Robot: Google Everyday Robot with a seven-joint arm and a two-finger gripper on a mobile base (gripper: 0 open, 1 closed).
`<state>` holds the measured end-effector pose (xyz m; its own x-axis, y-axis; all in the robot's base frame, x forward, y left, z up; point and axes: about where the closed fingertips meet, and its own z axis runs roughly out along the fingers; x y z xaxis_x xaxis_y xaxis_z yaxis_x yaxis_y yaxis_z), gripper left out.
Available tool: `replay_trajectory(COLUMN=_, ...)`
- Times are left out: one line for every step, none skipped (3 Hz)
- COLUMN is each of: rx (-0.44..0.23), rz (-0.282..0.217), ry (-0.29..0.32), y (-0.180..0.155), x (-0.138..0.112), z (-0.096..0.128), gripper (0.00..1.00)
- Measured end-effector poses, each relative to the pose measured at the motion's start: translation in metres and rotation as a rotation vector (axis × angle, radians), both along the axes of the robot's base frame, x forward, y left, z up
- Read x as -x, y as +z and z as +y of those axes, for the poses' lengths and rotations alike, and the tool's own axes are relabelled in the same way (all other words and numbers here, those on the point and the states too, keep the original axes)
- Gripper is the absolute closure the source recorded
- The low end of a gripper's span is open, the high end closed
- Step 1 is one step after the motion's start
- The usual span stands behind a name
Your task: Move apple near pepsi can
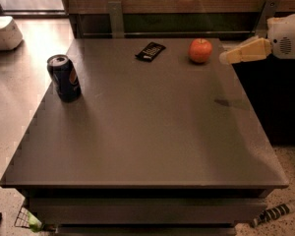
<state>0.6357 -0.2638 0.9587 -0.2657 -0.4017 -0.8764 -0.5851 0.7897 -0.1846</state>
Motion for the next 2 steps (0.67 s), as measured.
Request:
replay_trajectory(rx=-0.051, rz=0.014, ry=-0.007, y=-0.0037, x=-0.0187, z=0.0083, gripper=0.00)
replay_trajectory(rx=-0.051, rz=0.014, ry=-0.007, y=-0.0037, x=-0.0187, z=0.0083, gripper=0.00)
